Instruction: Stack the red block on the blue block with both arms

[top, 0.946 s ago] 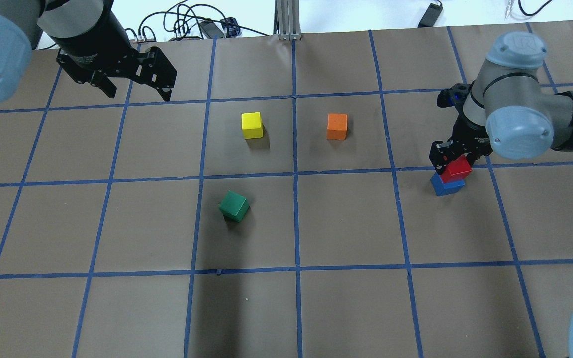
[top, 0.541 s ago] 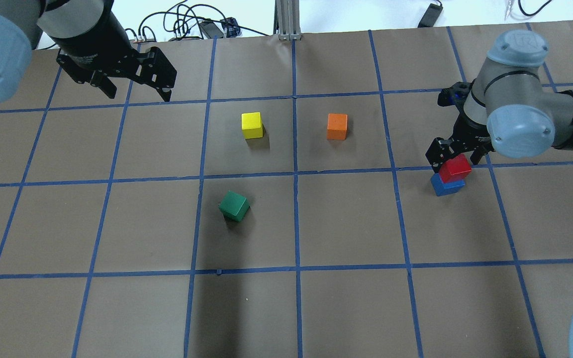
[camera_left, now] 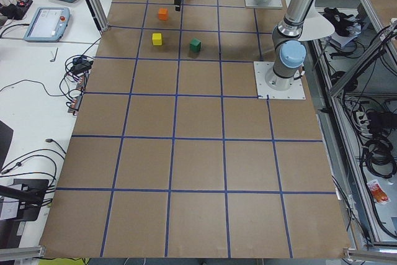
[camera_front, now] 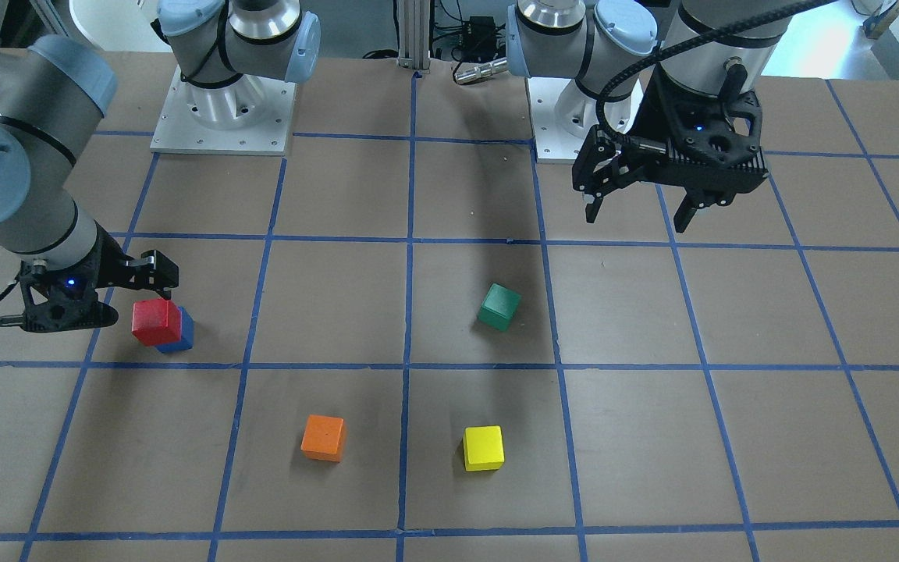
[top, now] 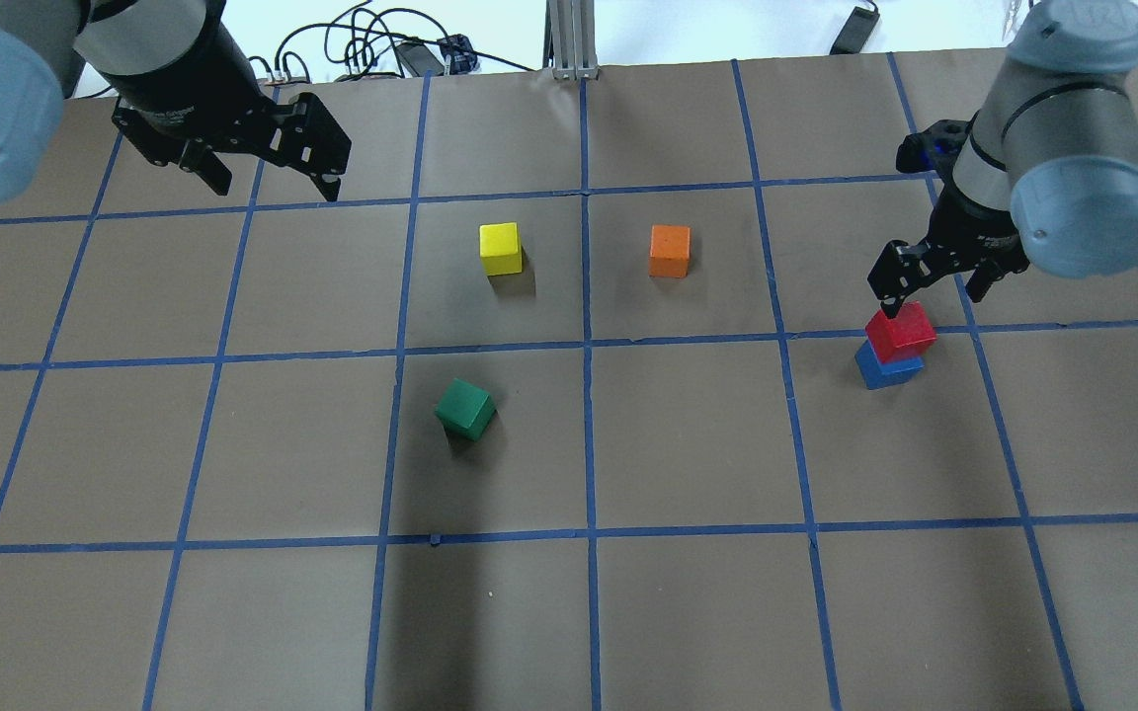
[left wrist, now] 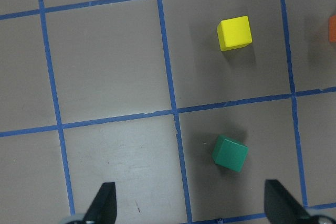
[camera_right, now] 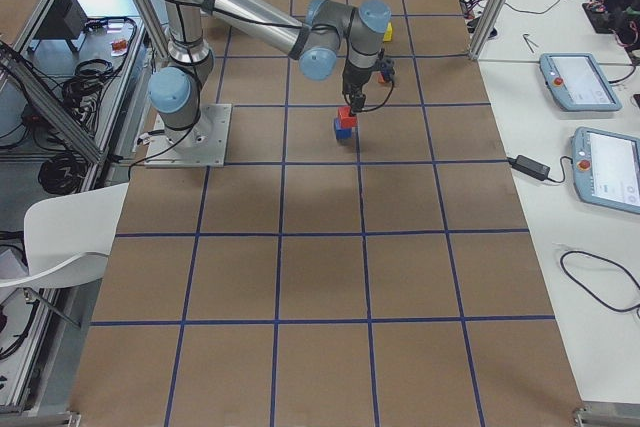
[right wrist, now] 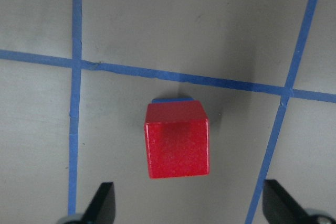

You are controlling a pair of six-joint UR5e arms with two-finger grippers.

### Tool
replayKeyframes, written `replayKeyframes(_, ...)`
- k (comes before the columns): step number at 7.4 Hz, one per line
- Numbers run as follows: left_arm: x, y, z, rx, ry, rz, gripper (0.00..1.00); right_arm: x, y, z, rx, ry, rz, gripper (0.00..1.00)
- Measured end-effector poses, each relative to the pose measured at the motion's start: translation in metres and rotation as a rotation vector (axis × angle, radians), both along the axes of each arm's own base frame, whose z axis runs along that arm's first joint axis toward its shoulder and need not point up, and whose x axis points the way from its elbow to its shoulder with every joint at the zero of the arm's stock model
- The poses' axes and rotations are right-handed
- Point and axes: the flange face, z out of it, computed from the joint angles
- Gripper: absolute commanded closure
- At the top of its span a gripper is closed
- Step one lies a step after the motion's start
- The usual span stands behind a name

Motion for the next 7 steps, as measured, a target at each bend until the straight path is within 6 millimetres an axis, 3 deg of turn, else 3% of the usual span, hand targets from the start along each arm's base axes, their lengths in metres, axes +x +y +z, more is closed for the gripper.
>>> replayKeyframes(3,0.0,-0.001,0.0,-0.005,-0.001,0.0,0.0,0.022,0.031,0.085,-0.033,-0.038,-0.139,0.0)
replayKeyframes(4,0.0,-0.001,0.0,-0.005,-0.001,0.0,0.0,0.039,0.041,0.111,-0.051,-0.038,-0.158,0.0)
replayKeyframes(5,0.0,-0.001,0.0,-0.005,-0.001,0.0,0.0,0.066,0.046,0.126,-0.062,-0.038,-0.177,0.0)
replayKeyframes(7,0.0,0.0,0.0,-0.005,-0.001,0.0,0.0,0.114,0.055,0.136,-0.067,-0.032,-0.202,0.0)
